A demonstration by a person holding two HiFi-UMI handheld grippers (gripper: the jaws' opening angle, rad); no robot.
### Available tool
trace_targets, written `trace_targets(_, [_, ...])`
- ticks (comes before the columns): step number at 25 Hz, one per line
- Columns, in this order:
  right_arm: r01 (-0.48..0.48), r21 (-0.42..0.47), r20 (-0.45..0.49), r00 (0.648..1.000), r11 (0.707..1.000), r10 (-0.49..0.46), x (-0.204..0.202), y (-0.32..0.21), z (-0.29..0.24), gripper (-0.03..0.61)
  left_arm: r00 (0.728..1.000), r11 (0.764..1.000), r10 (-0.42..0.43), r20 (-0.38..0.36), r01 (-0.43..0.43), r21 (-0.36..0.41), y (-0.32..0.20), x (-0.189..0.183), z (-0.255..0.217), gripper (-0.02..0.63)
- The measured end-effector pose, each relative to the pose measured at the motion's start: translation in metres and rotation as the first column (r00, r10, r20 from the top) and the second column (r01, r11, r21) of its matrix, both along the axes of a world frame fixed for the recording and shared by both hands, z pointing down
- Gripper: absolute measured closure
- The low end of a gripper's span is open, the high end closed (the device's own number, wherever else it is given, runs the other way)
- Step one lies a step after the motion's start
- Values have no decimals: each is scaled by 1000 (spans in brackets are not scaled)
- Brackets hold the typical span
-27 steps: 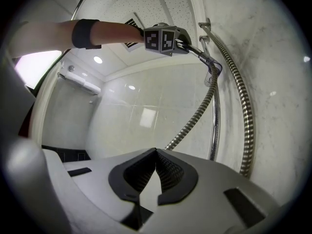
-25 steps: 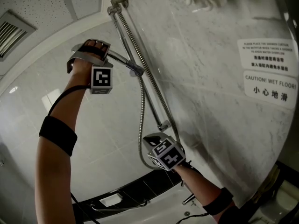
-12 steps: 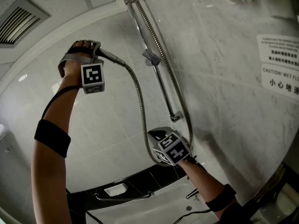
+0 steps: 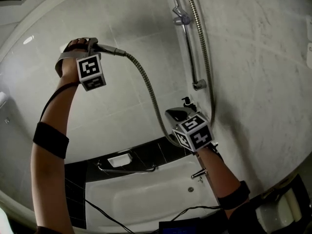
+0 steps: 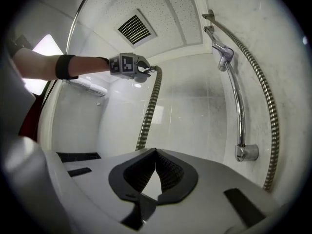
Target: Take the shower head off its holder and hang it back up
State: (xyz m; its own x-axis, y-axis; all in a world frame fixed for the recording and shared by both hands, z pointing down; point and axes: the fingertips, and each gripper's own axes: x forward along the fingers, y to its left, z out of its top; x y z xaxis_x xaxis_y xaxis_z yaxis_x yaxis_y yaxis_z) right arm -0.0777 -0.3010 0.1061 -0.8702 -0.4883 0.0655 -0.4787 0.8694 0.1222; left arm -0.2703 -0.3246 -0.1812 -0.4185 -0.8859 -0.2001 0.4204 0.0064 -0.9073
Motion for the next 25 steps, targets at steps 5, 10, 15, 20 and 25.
trace_targets(5, [37,-69,-8,999,997,-38,-14,27,39,558,983,997,-66,-171,57,-59,42,-60,90,529])
trace_targets(10, [61,-123,4,998,991,-61,-30,46,73,560,937,991,-126,-325,105,-83,79,-116,172,529])
trace_targets(15, [63,-171,-13,998,983,-67,-43,74,114,558,839,962,-260,-478,181,-206,124,-178,297,529])
trace_targets(20, [52,-217,-18,998,975,-58,-53,98,155,558,696,966,-256,-671,150,-212,162,-196,405,529])
trace_targets(25, [27,-248,-31,999,968,-36,-59,113,203,558,520,954,-300,-800,171,-246,201,-211,525,529])
